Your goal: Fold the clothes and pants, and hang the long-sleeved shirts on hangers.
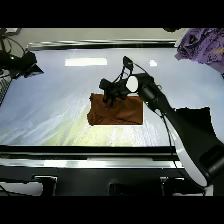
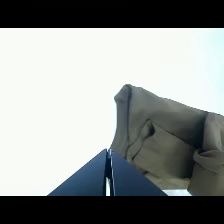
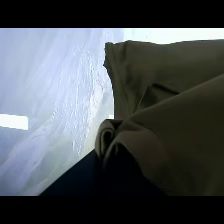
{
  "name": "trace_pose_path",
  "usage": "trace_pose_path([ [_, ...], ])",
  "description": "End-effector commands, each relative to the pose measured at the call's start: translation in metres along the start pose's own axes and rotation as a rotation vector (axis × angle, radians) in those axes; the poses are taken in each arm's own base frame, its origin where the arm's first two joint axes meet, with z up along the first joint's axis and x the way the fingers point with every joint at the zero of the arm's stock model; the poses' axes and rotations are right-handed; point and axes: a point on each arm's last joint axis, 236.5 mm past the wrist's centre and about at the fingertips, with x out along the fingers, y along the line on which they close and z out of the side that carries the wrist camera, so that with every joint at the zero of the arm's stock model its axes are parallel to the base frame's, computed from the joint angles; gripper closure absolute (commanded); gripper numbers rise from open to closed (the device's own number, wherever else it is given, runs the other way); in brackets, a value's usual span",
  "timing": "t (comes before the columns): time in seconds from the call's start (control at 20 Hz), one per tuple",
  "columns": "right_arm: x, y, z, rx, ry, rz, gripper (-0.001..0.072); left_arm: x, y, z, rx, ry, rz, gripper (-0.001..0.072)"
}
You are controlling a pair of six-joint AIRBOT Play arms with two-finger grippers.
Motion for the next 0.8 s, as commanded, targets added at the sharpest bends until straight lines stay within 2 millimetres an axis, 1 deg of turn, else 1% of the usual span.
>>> trace_pose_path([
  [0.0, 0.029, 0.002, -0.013, 0.024, 0.021, 0.009, 0.0679, -0.012, 0.016, 0.002, 0.003, -0.009, 0.024, 0.0690],
  [0.25, 0.055, -0.008, -0.019, 0.044, 0.033, 0.000, 0.0675, -0.008, 0.018, -0.001, -0.002, 0.004, 0.026, 0.0690],
  [0.3, 0.058, -0.010, -0.020, 0.045, 0.036, -0.001, 0.0622, -0.006, 0.019, -0.003, -0.005, 0.012, 0.027, 0.0690],
  [0.35, 0.059, -0.009, -0.020, 0.040, 0.038, 0.001, 0.0534, -0.004, 0.019, -0.004, -0.006, 0.019, 0.028, 0.0690],
  [0.4, 0.056, -0.004, -0.021, 0.016, 0.042, 0.018, 0.0399, -0.002, 0.020, -0.006, -0.007, 0.025, 0.028, 0.0690],
  [0.45, 0.050, 0.002, -0.018, -0.001, 0.037, 0.041, 0.0285, 0.000, 0.021, -0.007, -0.010, 0.030, 0.029, 0.0690],
  [0.5, 0.041, 0.007, -0.013, -0.017, 0.023, 0.057, 0.0263, 0.001, 0.021, -0.008, -0.011, 0.033, 0.030, 0.0690],
  [0.6, 0.013, 0.010, 0.004, -0.021, -0.008, 0.070, 0.0264, 0.002, 0.022, -0.007, -0.011, 0.034, 0.031, 0.0690],
  [0.65, -0.004, 0.004, 0.014, -0.010, -0.015, 0.061, 0.0264, 0.002, 0.022, -0.007, -0.002, 0.035, 0.031, 0.0690],
  [0.7, -0.021, -0.010, 0.024, 0.004, -0.013, 0.038, 0.0264, 0.002, 0.022, -0.007, 0.006, 0.036, 0.031, 0.0690],
  [0.75, -0.036, -0.030, 0.033, 0.027, 0.003, 0.002, 0.0263, 0.003, 0.023, -0.007, 0.006, 0.037, 0.031, 0.0690],
])
